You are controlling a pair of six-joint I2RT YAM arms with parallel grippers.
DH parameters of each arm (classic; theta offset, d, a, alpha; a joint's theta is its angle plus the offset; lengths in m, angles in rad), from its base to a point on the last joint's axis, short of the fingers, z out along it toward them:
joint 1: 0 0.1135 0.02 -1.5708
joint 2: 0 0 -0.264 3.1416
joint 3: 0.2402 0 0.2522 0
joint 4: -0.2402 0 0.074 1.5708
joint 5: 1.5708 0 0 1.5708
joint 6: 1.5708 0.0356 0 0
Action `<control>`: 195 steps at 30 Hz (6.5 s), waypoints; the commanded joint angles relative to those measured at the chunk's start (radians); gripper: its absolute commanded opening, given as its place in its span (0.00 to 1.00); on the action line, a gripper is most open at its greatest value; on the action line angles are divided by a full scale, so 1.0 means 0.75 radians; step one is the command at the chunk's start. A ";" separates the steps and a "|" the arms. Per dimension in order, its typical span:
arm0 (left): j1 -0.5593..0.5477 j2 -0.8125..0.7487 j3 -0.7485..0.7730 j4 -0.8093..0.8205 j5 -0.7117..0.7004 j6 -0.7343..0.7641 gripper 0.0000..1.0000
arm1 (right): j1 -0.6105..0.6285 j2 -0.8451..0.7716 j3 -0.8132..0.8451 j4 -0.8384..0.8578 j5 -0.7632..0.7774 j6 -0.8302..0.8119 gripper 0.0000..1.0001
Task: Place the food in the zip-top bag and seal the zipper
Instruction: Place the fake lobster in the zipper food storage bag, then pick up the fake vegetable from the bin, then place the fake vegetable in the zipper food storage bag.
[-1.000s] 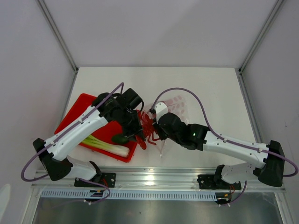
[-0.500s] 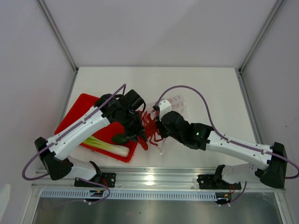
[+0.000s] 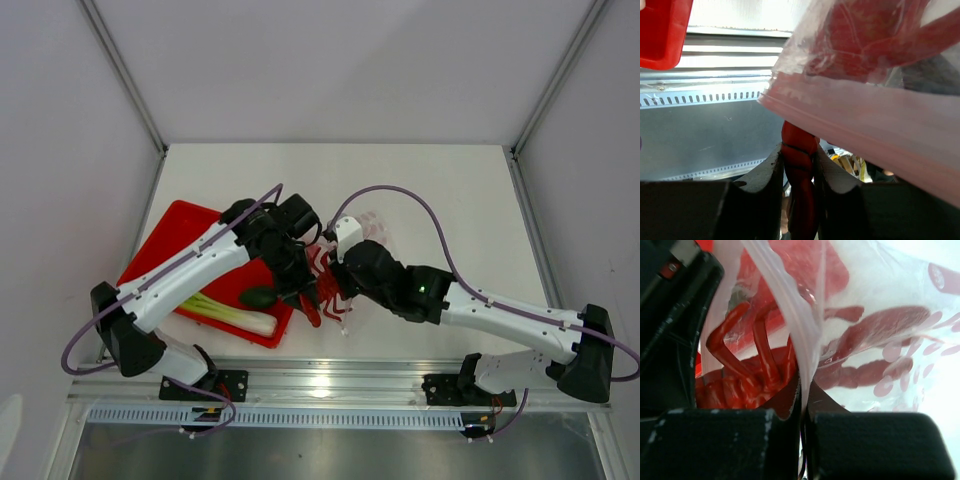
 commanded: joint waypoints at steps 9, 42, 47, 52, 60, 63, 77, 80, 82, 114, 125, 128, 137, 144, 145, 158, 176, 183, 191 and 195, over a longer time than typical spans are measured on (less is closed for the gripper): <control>-0.008 0.047 0.157 0.125 0.102 0.065 0.02 | 0.057 0.002 0.042 0.150 -0.121 0.001 0.00; -0.145 -0.730 -0.395 0.665 -0.276 0.441 0.92 | -0.133 -0.062 0.009 -0.075 -0.023 0.117 0.00; -0.153 -0.820 -0.440 0.641 -0.560 0.489 0.88 | -0.133 -0.068 0.089 -0.234 0.157 0.162 0.00; -0.127 -0.851 -0.497 0.555 -0.780 0.424 0.88 | -0.150 -0.104 0.163 -0.415 0.314 0.164 0.00; 0.265 -0.722 -0.617 0.350 -0.641 0.152 0.99 | -0.233 -0.135 0.187 -0.548 0.282 0.197 0.00; 0.382 -0.709 -0.683 0.354 -0.588 0.019 0.99 | -0.240 -0.127 0.187 -0.562 0.276 0.214 0.00; 0.675 -0.491 -0.894 0.395 -0.353 -0.268 0.99 | -0.240 -0.137 0.185 -0.576 0.274 0.195 0.00; 0.677 -0.489 -0.906 0.369 -0.379 -0.335 0.98 | -0.242 -0.143 0.181 -0.580 0.280 0.187 0.00; 0.679 -0.511 -0.904 0.328 -0.452 -0.399 0.95 | -0.242 -0.151 0.183 -0.587 0.288 0.183 0.00; 0.724 -0.255 -1.012 0.405 -0.487 -0.446 0.50 | -0.299 -0.215 0.114 -0.503 0.253 0.140 0.00; 0.724 -0.168 -1.035 0.466 -0.498 -0.403 0.46 | -0.307 -0.225 0.089 -0.480 0.241 0.140 0.00; 0.724 -0.161 -1.035 0.495 -0.492 -0.379 0.24 | -0.307 -0.227 0.087 -0.478 0.241 0.144 0.00; 0.716 -0.335 -0.835 0.375 -0.573 -0.258 0.00 | -0.307 -0.227 0.087 -0.478 0.239 0.142 0.00; 0.640 -0.533 -0.661 0.248 -0.645 -0.211 0.00 | -0.307 -0.215 0.105 -0.464 0.235 0.140 0.00; 0.628 -0.548 -0.634 0.227 -0.661 -0.205 0.01 | -0.309 -0.213 0.106 -0.466 0.233 0.140 0.00; 0.469 -0.873 -0.620 0.517 -0.600 0.112 0.01 | -0.328 -0.178 0.132 -0.452 0.239 0.117 0.00; 0.123 -1.135 -0.673 1.092 -0.301 0.666 0.01 | -0.409 -0.051 0.269 -0.425 0.098 0.123 0.00; 0.027 -1.108 -0.687 1.441 -0.393 0.857 0.01 | -0.436 0.065 0.445 -0.544 -0.178 0.224 0.00; -0.129 -0.982 -0.728 1.888 -0.538 1.120 0.01 | -0.509 0.110 0.539 -0.609 -0.536 0.314 0.00; -0.192 -0.912 -0.742 2.009 -0.586 1.223 0.01 | -0.554 0.108 0.586 -0.634 -0.675 0.344 0.00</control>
